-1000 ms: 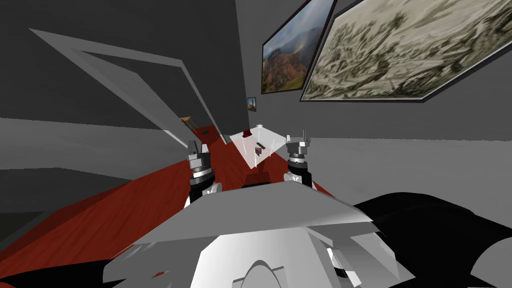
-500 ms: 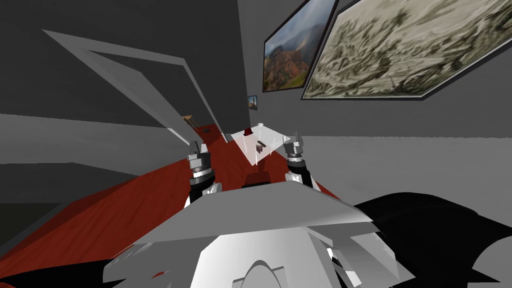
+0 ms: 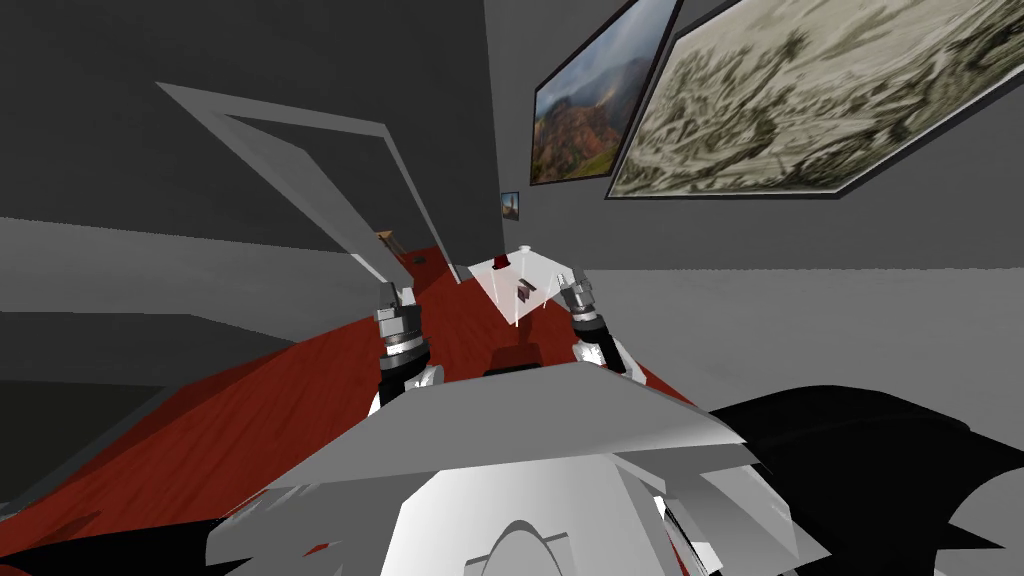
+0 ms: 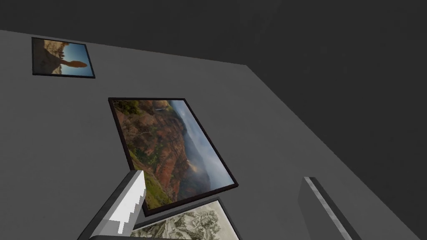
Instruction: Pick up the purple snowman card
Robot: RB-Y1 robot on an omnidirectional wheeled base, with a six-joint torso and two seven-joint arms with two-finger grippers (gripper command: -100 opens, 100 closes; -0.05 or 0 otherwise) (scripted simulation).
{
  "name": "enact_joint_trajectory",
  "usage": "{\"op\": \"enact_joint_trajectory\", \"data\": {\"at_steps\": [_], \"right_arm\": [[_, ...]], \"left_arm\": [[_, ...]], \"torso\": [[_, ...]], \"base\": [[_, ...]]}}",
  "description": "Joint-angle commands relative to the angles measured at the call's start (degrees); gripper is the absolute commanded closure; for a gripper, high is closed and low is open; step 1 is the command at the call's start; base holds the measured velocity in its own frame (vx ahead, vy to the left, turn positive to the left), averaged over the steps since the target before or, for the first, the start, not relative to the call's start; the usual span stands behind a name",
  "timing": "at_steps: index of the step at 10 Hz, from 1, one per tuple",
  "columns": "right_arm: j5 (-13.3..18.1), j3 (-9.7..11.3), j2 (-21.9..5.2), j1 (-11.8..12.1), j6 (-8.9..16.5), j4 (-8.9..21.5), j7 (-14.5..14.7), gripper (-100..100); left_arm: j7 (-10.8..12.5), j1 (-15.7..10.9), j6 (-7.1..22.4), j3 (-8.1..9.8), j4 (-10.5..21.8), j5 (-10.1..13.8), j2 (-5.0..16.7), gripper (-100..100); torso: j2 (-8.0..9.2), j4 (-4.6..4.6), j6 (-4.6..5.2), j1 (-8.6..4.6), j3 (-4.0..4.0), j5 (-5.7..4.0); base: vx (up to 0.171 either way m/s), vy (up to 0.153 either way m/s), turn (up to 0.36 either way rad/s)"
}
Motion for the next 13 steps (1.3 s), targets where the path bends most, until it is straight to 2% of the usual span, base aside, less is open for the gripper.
{"op": "enact_joint_trajectory", "data": {"at_steps": [1,2,3,5,6,8,9,10,11,12,13], "right_arm": [[1.21,1.04,-2.86,-1.63,0.09,2.86,1.56,-100],[1.95,1.76,-4.55,-2.65,0.34,4.72,2.42,-100],[1.95,1.76,-5.05,-2.65,0.34,5.25,2.42,-100],[3.54,3.64,-8.86,-4.64,0.77,9.46,4.19,-100],[3.54,3.64,-8.86,-4.64,0.77,9.95,4.19,-100],[5.27,6.05,-12.61,-6.55,1.15,13.9,5.97,-100],[5.27,6.05,-12.63,-6.55,1.15,15.45,5.97,-100],[6.17,7.41,-14.56,-7.48,1.33,17.47,6.87,-100],[6.17,7.41,-14.56,-7.48,1.33,18.46,6.87,-100],[7.09,8.84,-16.57,-8.42,1.51,20.66,7.77,-100],[7.09,8.84,-16.57,-8.42,1.51,21.28,7.77,-100]], "left_arm": [[0.0,0.0,0.0,0.0,0.0,0.0,0.0,0],[0.0,0.0,0.0,0.0,0.0,0.0,0.0,0],[0.0,0.0,0.0,-0.01,0.0,0.0,-0.01,0],[0.0,0.01,0.0,0.0,0.0,0.0,0.0,0],[0.0,0.01,0.0,0.0,0.0,0.0,0.0,0],[0.0,0.01,0.0,0.0,0.0,0.0,0.0,0],[0.0,0.01,0.0,0.0,0.0,0.0,0.0,0],[0.0,0.02,0.0,0.0,0.0,0.0,0.0,0],[0.0,0.02,0.0,0.0,0.0,0.0,0.0,0],[0.0,0.02,0.0,0.01,0.0,0.0,0.0,0],[0.0,0.02,0.0,0.0,0.0,0.0,0.0,0]], "torso": [[0.0,0.0,0.0,0.0,0.0,0.0],[0.01,0.01,0.0,0.15,0.01,0.03],[-0.07,-0.01,-0.01,0.25,-0.03,0.06],[-0.23,-0.04,0.0,0.08,-0.12,0.02],[-0.31,-0.06,0.0,0.17,-0.17,0.04],[-0.31,-0.06,0.0,0.04,-0.17,0.01],[-0.42,-0.08,0.0,0.08,-0.23,0.02],[-0.49,-0.1,0.03,0.04,-0.27,0.02],[-0.49,-0.1,0.0,0.09,-0.28,0.02],[-0.41,-0.09,0.03,0.0,-0.23,0.02],[-0.45,-0.09,0.01,0.04,-0.25,0.02]], "base": [[-0.1,0.145,0.072],[-0.071,0.169,0.068],[-0.043,0.124,0.016],[-0.019,0.134,0.068],[-0.009,0.106,0.017],[0.002,0.116,0.079],[0.046,0.109,0.023],[0.031,0.127,0.053],[0.007,0.101,0.026],[0.029,0.11,0.063],[0.042,0.089,0.022]]}}
